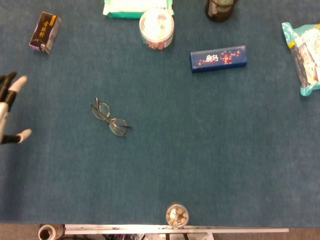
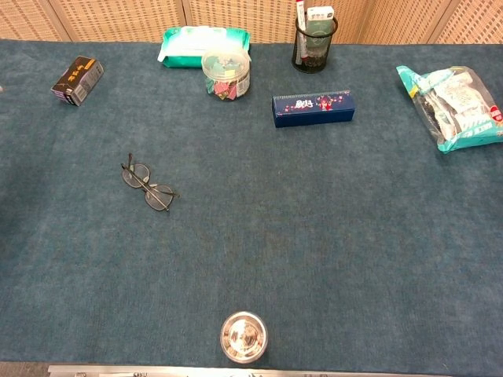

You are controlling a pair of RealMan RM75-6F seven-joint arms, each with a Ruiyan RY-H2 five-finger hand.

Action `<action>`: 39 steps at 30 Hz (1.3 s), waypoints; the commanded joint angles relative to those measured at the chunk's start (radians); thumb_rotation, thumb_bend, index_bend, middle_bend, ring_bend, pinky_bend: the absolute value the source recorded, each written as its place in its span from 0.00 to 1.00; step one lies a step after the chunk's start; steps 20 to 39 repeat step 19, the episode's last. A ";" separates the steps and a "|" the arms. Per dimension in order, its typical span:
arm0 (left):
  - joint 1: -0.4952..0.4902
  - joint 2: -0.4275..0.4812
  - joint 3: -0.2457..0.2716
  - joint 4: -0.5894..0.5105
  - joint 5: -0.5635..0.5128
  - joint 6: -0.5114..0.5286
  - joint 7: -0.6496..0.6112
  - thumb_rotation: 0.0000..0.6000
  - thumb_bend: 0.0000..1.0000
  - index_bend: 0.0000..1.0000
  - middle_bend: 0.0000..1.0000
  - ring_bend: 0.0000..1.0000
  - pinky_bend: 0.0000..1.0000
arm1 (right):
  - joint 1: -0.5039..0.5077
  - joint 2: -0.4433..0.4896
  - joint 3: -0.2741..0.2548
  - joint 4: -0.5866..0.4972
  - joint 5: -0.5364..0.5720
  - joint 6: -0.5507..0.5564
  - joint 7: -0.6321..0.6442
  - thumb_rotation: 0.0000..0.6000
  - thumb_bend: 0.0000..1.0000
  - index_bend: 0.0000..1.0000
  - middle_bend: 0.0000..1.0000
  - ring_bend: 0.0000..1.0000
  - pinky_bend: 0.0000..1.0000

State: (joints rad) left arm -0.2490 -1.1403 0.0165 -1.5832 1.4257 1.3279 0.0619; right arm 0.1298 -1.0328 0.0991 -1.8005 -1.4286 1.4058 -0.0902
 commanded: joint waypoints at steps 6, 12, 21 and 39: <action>0.102 0.070 0.020 -0.087 -0.028 0.109 0.034 1.00 0.03 0.14 0.14 0.11 0.14 | -0.002 0.017 -0.009 -0.039 0.028 -0.006 -0.088 1.00 0.22 0.47 0.44 0.34 0.58; 0.155 0.090 0.013 -0.128 -0.049 0.170 0.051 1.00 0.03 0.14 0.14 0.11 0.15 | 0.005 0.012 -0.007 -0.054 0.050 -0.022 -0.096 1.00 0.22 0.47 0.44 0.34 0.58; 0.182 0.088 0.001 -0.142 -0.064 0.190 0.065 1.00 0.03 0.14 0.14 0.11 0.15 | 0.022 0.000 -0.004 -0.039 0.063 -0.054 -0.078 1.00 0.22 0.47 0.44 0.34 0.58; 0.182 0.088 0.001 -0.142 -0.064 0.190 0.065 1.00 0.03 0.14 0.14 0.11 0.15 | 0.022 0.000 -0.004 -0.039 0.063 -0.054 -0.078 1.00 0.22 0.47 0.44 0.34 0.58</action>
